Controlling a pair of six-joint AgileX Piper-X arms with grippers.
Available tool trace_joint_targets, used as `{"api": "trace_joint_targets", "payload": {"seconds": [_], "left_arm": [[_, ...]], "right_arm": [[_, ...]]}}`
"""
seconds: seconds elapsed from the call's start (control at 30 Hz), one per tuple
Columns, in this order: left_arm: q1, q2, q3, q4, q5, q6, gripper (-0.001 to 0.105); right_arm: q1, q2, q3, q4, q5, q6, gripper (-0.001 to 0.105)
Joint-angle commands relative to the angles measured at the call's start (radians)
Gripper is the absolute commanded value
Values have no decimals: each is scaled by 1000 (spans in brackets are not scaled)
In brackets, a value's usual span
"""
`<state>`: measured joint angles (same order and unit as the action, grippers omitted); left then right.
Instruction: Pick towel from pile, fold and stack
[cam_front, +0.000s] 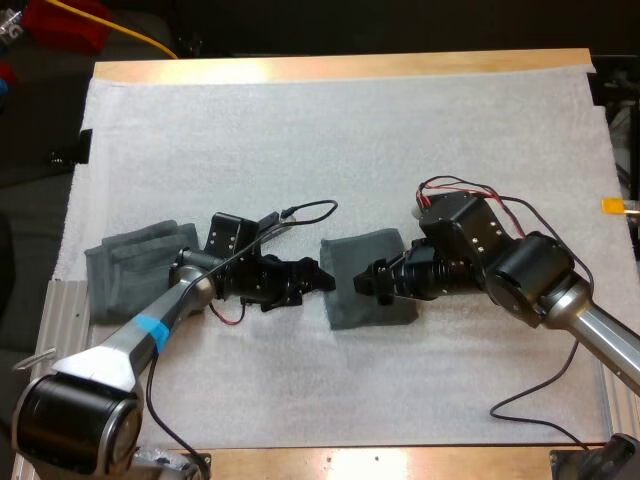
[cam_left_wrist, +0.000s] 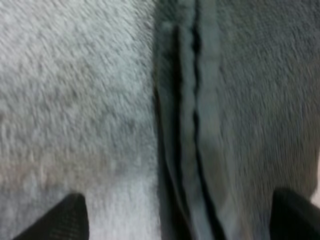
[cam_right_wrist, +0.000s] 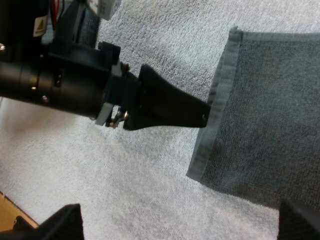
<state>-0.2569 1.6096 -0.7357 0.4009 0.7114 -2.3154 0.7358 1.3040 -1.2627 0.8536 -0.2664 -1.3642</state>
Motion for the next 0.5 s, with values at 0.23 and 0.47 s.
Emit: {"api": "trace_joint_targets", "payload": {"seconds": [0.23,0.47], "left_arm": [[-19,59,-54,-31,42,-46,72],[-83,124,-130,11,38,-87,72]], "right_arm": [[2,-9,-3,3,1,-21,75],[2,-9,-3,3,1,-27,75]]}}
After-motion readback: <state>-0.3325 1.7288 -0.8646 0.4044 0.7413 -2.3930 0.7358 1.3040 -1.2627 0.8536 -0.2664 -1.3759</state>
